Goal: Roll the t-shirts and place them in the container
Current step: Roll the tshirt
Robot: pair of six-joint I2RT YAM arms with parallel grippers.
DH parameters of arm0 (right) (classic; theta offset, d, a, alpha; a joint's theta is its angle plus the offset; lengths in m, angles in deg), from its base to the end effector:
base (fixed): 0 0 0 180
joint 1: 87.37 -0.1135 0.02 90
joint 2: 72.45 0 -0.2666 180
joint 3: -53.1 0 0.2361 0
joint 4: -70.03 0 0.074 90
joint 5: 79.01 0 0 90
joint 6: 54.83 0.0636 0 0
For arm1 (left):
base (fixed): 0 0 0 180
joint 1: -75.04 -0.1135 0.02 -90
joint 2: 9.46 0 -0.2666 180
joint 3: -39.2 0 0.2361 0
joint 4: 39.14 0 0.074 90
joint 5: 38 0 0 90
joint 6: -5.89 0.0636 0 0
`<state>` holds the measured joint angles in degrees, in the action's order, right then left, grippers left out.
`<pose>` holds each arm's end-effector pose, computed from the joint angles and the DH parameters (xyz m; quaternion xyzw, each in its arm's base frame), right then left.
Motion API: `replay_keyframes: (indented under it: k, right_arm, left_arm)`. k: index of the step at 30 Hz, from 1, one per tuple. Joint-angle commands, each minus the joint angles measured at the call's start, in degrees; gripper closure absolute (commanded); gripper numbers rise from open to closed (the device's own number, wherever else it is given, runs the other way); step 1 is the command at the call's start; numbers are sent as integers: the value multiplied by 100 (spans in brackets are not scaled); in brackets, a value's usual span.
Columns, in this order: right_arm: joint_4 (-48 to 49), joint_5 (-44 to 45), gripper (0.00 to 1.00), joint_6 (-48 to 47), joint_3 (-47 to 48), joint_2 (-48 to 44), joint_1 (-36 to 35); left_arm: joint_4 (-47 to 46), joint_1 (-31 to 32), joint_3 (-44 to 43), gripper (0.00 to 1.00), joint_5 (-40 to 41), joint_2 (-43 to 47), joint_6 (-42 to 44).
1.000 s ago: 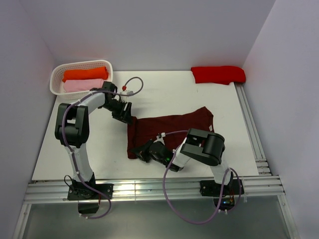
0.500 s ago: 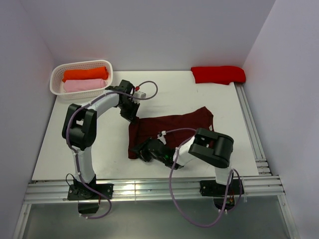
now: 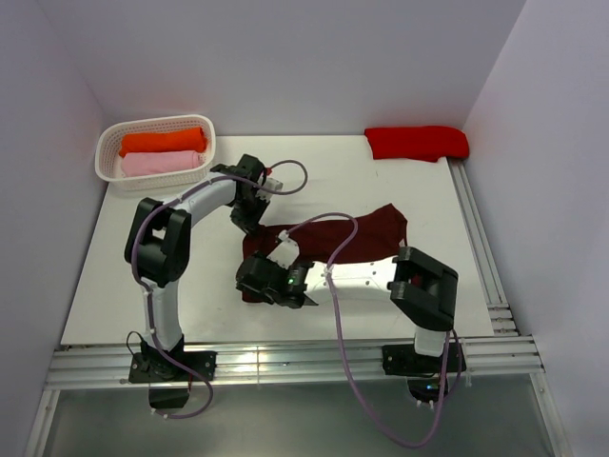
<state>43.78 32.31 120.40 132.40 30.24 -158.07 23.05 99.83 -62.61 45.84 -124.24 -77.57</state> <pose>0.1479 0.3525 0.1783 0.1799 0.9069 0.2954 0.2405 0.3575 -0.1726 0.1699 0.2740 0.9515 -0.0731 0.1189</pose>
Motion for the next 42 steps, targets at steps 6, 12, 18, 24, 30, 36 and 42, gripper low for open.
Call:
replay_keyframes:
  k: [6,12,18,24,30,36,42]
  right_arm:
    - [-2554,1785,40,-858,1838,628,-234]
    - [-3460,2464,39,-1368,3174,1621,-94]
    - [-3794,3018,40,-1650,3825,2210,12]
    - [-3629,3071,41,-2063,4151,2475,47]
    - [-3417,3010,41,-2344,4203,2632,47]
    - [-3305,2887,44,-2432,4345,2800,30]
    - [-3189,2764,55,-2301,4134,2782,38]
  left_arm:
    - [211,104,-326,87,211,-35,-39]
    - [281,104,-414,87,202,-97,-75]
    - [351,122,-449,86,202,-115,-101]
    - [413,122,-537,86,220,-150,-83]
    - [466,131,-616,85,237,-211,-92]
    - [483,139,-616,85,229,-229,-101]
    - [474,157,-608,84,246,-264,-118]
